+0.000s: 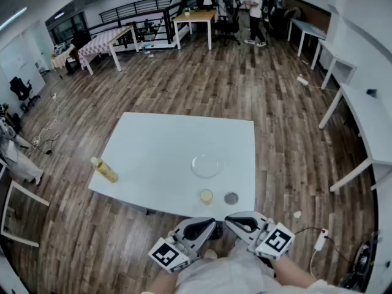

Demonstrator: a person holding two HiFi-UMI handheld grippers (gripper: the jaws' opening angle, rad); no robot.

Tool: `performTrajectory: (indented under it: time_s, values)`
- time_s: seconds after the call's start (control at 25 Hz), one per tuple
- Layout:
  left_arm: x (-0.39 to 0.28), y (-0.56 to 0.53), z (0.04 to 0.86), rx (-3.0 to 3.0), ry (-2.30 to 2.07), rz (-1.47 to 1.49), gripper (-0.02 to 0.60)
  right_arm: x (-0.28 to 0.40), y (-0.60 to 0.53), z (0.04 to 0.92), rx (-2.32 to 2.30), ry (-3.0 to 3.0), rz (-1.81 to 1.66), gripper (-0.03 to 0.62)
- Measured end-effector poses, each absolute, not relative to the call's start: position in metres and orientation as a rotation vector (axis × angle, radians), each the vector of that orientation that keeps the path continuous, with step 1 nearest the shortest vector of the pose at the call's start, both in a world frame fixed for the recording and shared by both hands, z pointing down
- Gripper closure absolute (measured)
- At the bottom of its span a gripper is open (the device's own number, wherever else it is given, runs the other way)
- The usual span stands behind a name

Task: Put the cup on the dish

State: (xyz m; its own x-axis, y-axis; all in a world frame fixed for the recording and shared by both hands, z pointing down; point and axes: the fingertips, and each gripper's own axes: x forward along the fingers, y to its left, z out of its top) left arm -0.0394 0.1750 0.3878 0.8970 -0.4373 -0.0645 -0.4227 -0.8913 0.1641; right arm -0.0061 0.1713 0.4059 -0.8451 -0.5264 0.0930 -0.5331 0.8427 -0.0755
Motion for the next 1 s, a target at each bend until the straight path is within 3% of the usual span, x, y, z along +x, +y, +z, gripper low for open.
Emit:
performTrajectory:
  time_s: [1.0]
  values:
    - [-0.0458,0.1754,0.3878,2.908,-0.645,-0.162,0.58,-0.0055,0.1658,0.4044,0.891,-3.007,0.241,0.56]
